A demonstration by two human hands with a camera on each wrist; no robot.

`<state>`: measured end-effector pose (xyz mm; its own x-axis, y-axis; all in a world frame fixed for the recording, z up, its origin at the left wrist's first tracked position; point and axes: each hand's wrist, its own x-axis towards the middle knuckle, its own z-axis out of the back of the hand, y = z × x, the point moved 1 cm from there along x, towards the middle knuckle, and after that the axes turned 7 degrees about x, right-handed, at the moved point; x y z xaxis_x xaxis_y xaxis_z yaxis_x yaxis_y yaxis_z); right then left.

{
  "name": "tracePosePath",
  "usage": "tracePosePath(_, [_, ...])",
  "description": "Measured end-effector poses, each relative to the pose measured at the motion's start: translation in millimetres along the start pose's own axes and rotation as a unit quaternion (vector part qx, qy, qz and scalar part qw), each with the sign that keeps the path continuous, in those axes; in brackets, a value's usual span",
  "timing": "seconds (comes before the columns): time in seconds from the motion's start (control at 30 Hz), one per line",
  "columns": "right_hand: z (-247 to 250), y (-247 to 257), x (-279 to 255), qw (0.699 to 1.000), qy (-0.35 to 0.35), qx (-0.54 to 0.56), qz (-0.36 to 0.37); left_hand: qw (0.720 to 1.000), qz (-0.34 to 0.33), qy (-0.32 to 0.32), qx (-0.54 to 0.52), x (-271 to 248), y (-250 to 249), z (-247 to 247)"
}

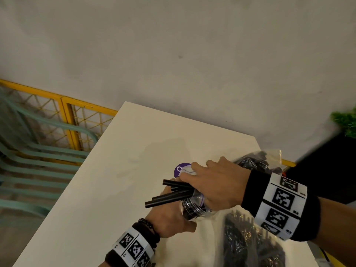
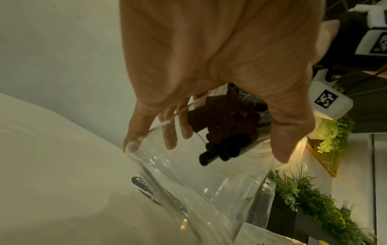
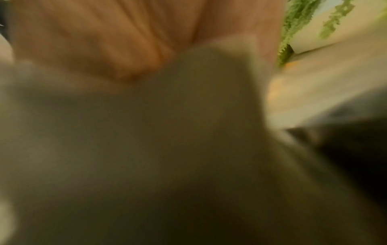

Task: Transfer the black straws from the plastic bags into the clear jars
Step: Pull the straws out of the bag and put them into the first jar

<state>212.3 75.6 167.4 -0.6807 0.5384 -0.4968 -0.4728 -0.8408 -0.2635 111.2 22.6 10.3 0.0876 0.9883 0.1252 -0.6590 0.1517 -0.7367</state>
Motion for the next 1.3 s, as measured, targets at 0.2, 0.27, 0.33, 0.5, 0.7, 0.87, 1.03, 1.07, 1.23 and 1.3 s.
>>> tracePosePath(0.2, [13.2, 3.9, 3.6, 0.998, 0.011, -0.056, -0.012, 1.0, -0.008, -0.015, 0.007, 3.6, -0.5, -1.4])
tracePosePath(0.27, [19.4, 4.0, 2.6, 0.997, 0.025, -0.075, -0.018, 0.999, -0.007, -0.03, -0.013, 4.1, -1.3, -1.3])
tracePosePath(0.33, [25.6, 5.1, 0.1, 0.995, 0.042, -0.087, -0.033, 0.999, -0.019, -0.041, -0.031, 6.1, -1.9, -2.0])
tracePosePath(0.5, [34.6, 17.7, -4.6, 0.989, 0.068, -0.119, -0.061, 0.995, -0.014, -0.051, -0.087, 10.4, -1.5, -7.4])
tracePosePath(0.7, [44.1, 22.6, -5.0, 0.98, 0.087, -0.153, -0.093, 0.992, 0.002, 0.003, -0.13, 10.4, -1.1, -13.1])
tracePosePath(0.87, [49.6, 23.9, -9.6, 0.977, 0.093, -0.164, -0.104, 0.991, 0.007, 0.001, -0.134, 15.0, 0.3, -14.3])
tracePosePath(1.03, [55.9, 22.0, -15.0, 0.976, 0.085, -0.169, -0.11, 0.99, -0.005, -0.008, -0.144, 16.6, -0.2, -16.9])
tracePosePath(1.07, [57.2, 21.3, -15.9, 0.976, 0.079, -0.171, -0.108, 0.99, -0.007, -0.009, -0.14, 16.2, -0.8, -16.1])
tracePosePath(1.23, [63.3, 6.9, -27.5, 0.986, 0.07, -0.119, -0.091, 0.996, -0.02, 0.008, -0.083, 13.1, -3.6, -8.3])
tracePosePath(1.3, [70.8, -8.1, -33.7, 0.992, 0.067, -0.053, -0.095, 0.997, -0.028, -0.016, -0.067, 13.0, -2.1, -2.6])
